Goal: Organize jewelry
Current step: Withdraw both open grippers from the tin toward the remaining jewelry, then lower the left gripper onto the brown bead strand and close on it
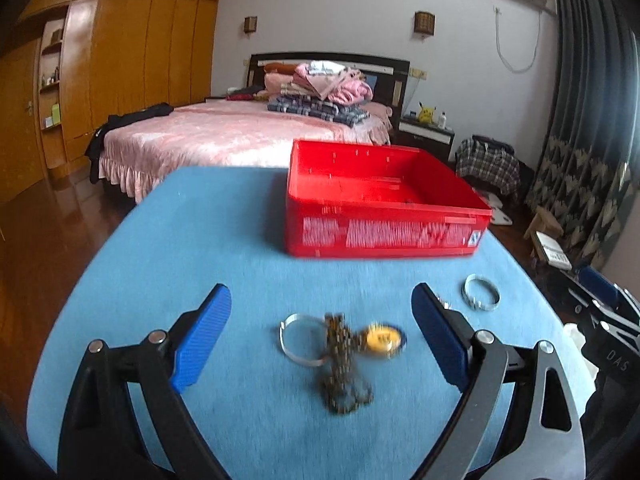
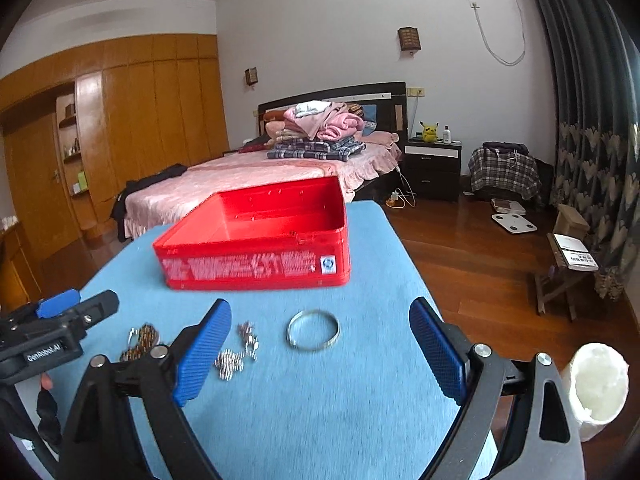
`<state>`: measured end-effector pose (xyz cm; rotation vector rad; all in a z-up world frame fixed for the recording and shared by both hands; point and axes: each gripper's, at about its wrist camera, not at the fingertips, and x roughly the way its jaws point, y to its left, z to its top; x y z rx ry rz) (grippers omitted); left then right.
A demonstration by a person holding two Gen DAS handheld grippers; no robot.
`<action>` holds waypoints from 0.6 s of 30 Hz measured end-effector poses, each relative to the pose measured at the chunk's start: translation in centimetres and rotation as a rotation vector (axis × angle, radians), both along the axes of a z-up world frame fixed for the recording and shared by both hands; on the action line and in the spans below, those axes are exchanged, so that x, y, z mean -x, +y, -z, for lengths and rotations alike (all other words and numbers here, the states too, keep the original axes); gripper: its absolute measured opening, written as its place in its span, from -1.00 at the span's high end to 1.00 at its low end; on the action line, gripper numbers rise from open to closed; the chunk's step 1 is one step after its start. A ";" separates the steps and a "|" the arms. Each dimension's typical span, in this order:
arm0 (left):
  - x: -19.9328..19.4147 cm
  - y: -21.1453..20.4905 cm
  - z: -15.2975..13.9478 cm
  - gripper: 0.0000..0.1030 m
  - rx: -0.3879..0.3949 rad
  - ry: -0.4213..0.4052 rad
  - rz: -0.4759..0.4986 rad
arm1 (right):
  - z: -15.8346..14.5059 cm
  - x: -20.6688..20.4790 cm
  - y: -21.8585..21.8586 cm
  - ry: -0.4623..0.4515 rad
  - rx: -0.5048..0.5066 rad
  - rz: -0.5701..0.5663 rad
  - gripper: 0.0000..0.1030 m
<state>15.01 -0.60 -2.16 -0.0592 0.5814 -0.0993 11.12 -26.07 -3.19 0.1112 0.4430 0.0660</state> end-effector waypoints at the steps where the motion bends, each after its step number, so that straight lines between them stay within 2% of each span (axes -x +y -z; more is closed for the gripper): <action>1: 0.2 0.0 0.2 -0.72 -0.004 0.004 -0.001 | 0.1 0.0 0.1 0.002 -0.002 -0.002 -0.73; 9: 1.0 -0.2 2.1 -0.72 -0.024 0.039 0.010 | 1.5 1.4 0.7 0.012 -0.004 -0.007 -0.73; 18: 0.2 -0.4 3.6 -0.72 -0.019 0.091 0.014 | 2.3 1.7 1.2 0.030 0.017 -0.021 -0.73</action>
